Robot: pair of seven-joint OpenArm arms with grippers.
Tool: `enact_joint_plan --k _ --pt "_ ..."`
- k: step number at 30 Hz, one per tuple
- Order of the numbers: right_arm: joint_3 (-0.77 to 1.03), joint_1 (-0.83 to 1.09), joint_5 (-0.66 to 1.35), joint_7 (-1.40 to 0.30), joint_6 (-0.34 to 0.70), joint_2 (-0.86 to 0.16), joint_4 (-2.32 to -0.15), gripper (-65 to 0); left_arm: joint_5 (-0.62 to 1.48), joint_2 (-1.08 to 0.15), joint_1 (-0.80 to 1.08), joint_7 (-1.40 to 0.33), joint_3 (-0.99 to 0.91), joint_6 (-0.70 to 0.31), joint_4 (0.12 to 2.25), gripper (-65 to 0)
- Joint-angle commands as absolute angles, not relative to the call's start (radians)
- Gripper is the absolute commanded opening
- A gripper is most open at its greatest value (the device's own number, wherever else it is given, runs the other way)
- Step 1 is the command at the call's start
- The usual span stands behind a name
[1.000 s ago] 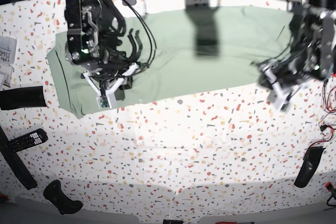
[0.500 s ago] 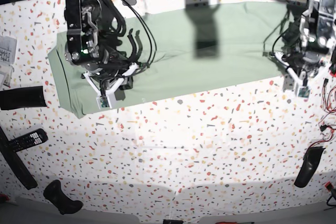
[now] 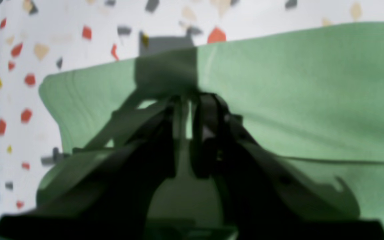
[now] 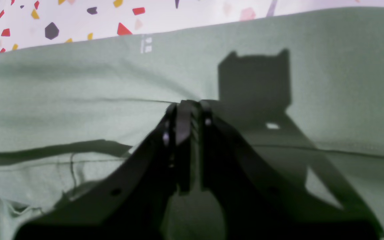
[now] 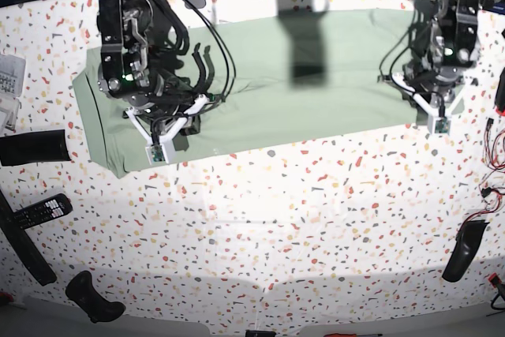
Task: Fold the T-shirt properly
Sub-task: 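Grasp the shirt's long edge with both grippers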
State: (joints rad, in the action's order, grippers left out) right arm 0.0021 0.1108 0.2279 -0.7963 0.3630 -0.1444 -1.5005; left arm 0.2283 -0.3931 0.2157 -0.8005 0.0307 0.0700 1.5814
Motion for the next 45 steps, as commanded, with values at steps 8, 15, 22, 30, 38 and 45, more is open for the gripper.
enact_joint_plan --k 8,15,22,30,38,45 --pt "0.000 0.113 0.209 -0.853 0.369 -0.147 -1.498 -61.3 0.222 -0.394 0.229 -0.866 0.034 0.025 1.517 -56.4" --pt "0.000 0.113 0.209 -0.852 0.369 -0.146 -1.498 -61.3 0.221 -0.394 0.221 -0.872 0.034 0.014 1.451 -56.8" --pt "0.000 0.113 0.210 -0.838 0.369 -0.146 -1.498 -61.3 0.234 -0.394 0.170 -0.881 0.034 -0.022 1.325 -56.8" --pt "0.000 0.094 0.210 -0.819 0.369 -0.146 -1.498 -61.3 0.263 -0.394 0.133 -0.910 0.034 -0.051 1.351 -56.8" --pt "0.000 0.078 0.212 -0.820 0.369 -0.146 -1.498 -61.3 0.252 -0.397 0.146 -0.785 0.034 -0.051 1.560 -56.8" --pt "0.000 0.078 0.213 -0.820 0.370 -0.147 -1.498 -61.3 0.252 -0.397 0.147 -0.736 0.034 -0.053 1.713 -56.8"
